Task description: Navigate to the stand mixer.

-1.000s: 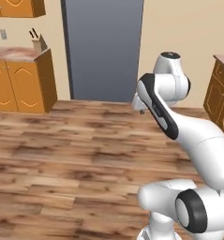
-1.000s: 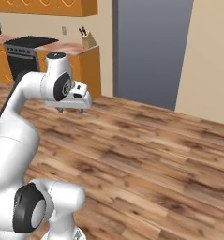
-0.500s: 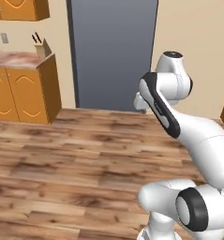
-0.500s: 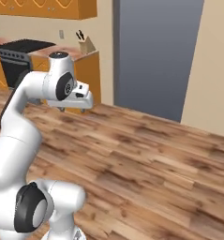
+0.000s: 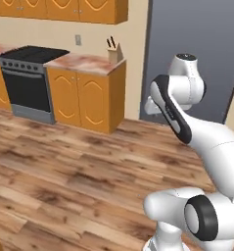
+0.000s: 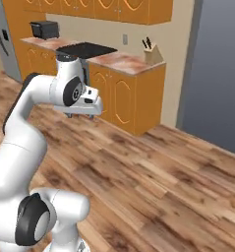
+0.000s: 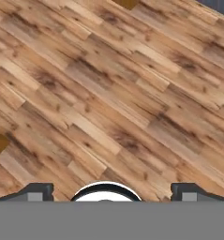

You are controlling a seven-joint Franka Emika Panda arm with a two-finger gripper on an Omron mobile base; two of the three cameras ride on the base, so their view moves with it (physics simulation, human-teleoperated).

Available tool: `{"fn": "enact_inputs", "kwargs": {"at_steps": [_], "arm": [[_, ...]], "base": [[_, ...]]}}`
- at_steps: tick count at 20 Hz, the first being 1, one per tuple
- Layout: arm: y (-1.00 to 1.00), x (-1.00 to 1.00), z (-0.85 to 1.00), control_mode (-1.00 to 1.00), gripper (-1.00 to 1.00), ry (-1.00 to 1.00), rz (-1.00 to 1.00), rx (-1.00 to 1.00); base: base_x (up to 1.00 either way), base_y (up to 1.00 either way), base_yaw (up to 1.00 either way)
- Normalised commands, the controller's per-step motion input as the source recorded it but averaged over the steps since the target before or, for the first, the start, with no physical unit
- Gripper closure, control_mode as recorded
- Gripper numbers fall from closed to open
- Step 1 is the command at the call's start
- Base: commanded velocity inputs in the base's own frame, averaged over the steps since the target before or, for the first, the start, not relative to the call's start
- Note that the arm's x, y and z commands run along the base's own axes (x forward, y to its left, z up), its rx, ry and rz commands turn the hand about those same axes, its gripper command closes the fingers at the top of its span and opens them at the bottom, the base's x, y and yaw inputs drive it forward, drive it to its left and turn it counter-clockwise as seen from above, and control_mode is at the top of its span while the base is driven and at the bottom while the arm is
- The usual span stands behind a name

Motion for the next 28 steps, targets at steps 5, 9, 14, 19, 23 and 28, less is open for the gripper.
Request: {"fn": "enact_inputs", "kwargs": {"at_steps": [5, 9, 14, 19, 23, 28], "arm": [[0.0, 0.0, 0.0, 1.0, -1.0, 0.0, 0.0, 0.0], [0.0, 0.0, 0.0, 1.0, -1.0, 0.0, 0.0, 0.0], [0.0, 0.0, 0.0, 1.0, -1.0, 0.0, 0.0, 0.0], [0.0, 0.0, 0.0, 1.0, -1.0, 0.0, 0.0, 0.0], [0.0, 0.0, 0.0, 1.0, -1.0, 0.0, 0.0, 0.0], [0.0, 0.0, 0.0, 1.0, -1.0, 0.0, 0.0, 0.0]], "base": [[0.75, 0.58, 0.62], [0.62, 0.51, 0.67], [0.44, 0.48, 0.68], [0.17, 0.04, 0.43], [-0.04, -0.14, -0.01], [0.27, -0.77, 0.06]]}}
